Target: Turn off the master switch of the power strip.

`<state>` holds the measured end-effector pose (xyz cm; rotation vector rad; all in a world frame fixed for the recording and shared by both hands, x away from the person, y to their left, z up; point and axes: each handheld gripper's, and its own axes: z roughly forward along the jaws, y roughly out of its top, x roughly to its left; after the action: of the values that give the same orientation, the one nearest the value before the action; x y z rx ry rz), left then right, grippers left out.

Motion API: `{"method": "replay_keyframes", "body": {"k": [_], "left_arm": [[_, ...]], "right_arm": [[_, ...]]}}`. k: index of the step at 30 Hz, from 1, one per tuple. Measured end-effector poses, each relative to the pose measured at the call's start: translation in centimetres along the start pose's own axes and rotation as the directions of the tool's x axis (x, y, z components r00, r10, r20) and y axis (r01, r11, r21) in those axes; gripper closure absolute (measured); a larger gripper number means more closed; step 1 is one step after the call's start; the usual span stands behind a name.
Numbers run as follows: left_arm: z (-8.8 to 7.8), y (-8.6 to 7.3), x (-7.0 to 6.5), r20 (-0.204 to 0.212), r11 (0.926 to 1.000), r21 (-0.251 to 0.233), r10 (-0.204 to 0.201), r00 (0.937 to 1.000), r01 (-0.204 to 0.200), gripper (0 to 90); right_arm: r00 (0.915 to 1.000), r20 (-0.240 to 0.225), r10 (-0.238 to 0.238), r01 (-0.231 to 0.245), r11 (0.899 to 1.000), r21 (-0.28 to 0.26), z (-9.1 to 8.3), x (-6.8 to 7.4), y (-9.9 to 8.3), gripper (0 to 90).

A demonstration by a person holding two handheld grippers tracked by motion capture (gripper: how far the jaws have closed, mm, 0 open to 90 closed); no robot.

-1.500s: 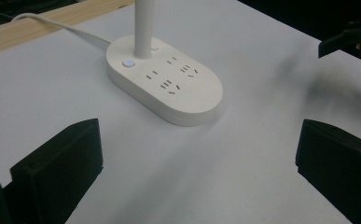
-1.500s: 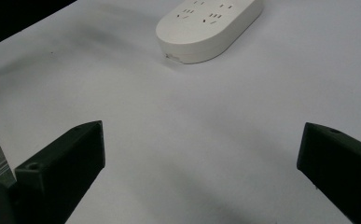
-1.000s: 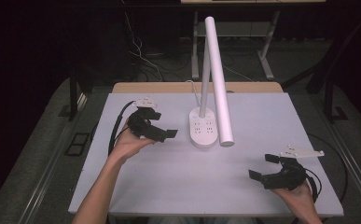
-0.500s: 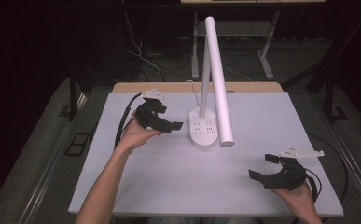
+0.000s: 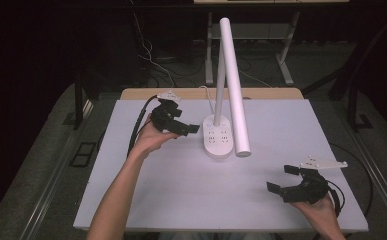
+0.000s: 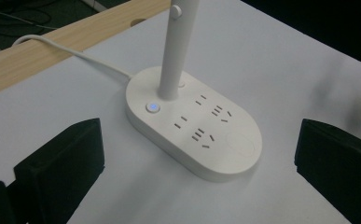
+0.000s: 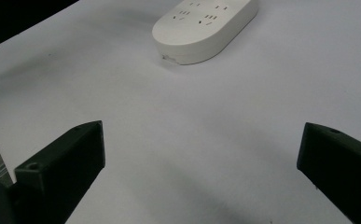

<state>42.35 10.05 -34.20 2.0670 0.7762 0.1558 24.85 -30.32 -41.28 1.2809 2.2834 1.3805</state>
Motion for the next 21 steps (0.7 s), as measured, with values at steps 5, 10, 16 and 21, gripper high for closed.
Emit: {"method": "replay_keyframes", "body": {"k": [5,10,16,21], "left_arm": [[0.8,0.3,0.6,-0.005,1.0000,-0.004,-0.007,1.0000,0.007,0.7],[1.7,0.2,1.3,-0.007,0.9993,-0.006,-0.038,0.9993,0.038,1.3],[2.8,0.0,1.7,-0.005,0.9911,-0.061,-0.119,0.9928,0.119,2.2],[3.6,-0.2,2.3,0.012,0.9876,-0.073,-0.138,0.9903,0.139,3.4]], "right_arm": [[1.0000,0.005,0.001,-0.001,1.000,-0.002,0.0,0.0,0.0,0.2],[1.0000,0.008,0.006,-0.006,1.000,-0.007,-0.1,-0.1,0.0,0.2],[1.0000,0.007,0.004,-0.004,1.000,-0.003,-0.1,0.0,0.0,0.2],[1.0000,0.007,-0.005,0.005,1.000,0.002,0.0,-0.1,0.0,0.2]]}}
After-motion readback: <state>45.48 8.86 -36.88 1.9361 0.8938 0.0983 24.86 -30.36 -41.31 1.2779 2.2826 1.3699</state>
